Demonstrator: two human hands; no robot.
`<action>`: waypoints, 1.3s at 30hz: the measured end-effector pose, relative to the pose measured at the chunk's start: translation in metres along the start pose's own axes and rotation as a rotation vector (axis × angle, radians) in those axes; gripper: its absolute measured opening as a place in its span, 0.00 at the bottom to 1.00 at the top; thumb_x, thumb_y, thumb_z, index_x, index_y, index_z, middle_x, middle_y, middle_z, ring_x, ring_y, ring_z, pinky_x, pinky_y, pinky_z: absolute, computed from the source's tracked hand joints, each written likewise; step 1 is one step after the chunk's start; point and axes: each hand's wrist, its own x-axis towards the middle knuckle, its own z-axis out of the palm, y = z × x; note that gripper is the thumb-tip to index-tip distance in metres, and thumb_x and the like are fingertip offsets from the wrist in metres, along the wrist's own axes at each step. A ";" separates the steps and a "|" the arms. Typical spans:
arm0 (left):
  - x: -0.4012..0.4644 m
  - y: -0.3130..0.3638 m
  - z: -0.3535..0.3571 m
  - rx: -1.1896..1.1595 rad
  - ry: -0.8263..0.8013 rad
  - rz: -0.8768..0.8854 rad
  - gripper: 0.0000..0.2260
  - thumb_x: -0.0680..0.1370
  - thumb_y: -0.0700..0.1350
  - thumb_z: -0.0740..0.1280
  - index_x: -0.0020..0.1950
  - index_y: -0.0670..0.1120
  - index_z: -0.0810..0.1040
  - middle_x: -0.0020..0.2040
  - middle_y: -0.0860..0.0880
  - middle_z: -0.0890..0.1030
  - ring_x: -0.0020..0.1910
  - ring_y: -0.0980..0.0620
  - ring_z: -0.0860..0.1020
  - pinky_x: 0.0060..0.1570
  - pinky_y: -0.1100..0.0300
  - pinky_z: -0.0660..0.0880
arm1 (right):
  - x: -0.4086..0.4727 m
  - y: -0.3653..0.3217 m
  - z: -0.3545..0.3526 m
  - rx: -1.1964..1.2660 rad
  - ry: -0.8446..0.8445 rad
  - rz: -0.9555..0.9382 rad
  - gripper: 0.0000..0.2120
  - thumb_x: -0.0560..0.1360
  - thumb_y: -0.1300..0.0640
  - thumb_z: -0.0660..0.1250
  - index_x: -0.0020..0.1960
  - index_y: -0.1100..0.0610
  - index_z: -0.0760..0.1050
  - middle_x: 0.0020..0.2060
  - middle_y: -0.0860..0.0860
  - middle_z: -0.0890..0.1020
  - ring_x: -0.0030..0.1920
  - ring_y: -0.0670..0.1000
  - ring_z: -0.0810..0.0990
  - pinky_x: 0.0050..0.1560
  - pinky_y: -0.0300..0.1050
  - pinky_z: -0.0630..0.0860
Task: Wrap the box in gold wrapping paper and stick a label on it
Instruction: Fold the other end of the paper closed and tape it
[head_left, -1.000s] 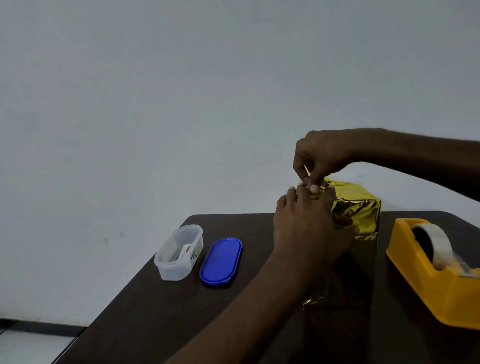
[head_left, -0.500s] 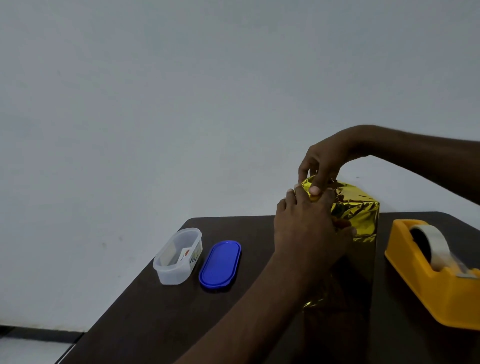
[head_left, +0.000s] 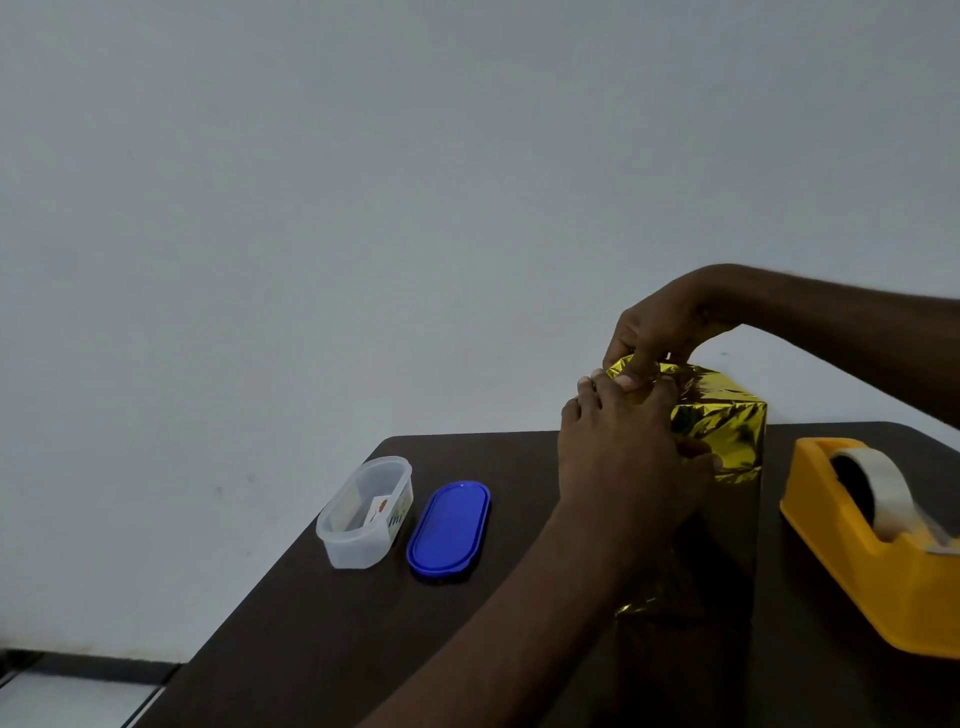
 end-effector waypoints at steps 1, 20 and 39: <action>0.000 0.000 0.000 0.005 0.000 0.001 0.32 0.75 0.63 0.66 0.76 0.54 0.61 0.78 0.37 0.57 0.78 0.37 0.52 0.74 0.44 0.53 | 0.002 0.001 0.001 0.001 0.004 -0.004 0.22 0.67 0.48 0.73 0.54 0.62 0.81 0.45 0.56 0.82 0.47 0.55 0.81 0.44 0.46 0.79; 0.002 0.000 0.001 0.118 -0.017 -0.010 0.34 0.75 0.66 0.63 0.77 0.56 0.57 0.79 0.37 0.54 0.78 0.36 0.47 0.74 0.38 0.48 | -0.007 0.009 -0.009 0.006 0.039 -0.055 0.42 0.49 0.38 0.83 0.56 0.60 0.81 0.47 0.56 0.85 0.47 0.56 0.85 0.43 0.45 0.81; 0.004 -0.001 -0.002 0.145 -0.068 -0.015 0.36 0.75 0.67 0.62 0.79 0.56 0.54 0.78 0.36 0.53 0.78 0.35 0.47 0.74 0.38 0.49 | -0.035 0.025 -0.010 0.041 0.379 -0.059 0.13 0.72 0.61 0.74 0.55 0.61 0.80 0.42 0.58 0.86 0.46 0.57 0.86 0.44 0.49 0.83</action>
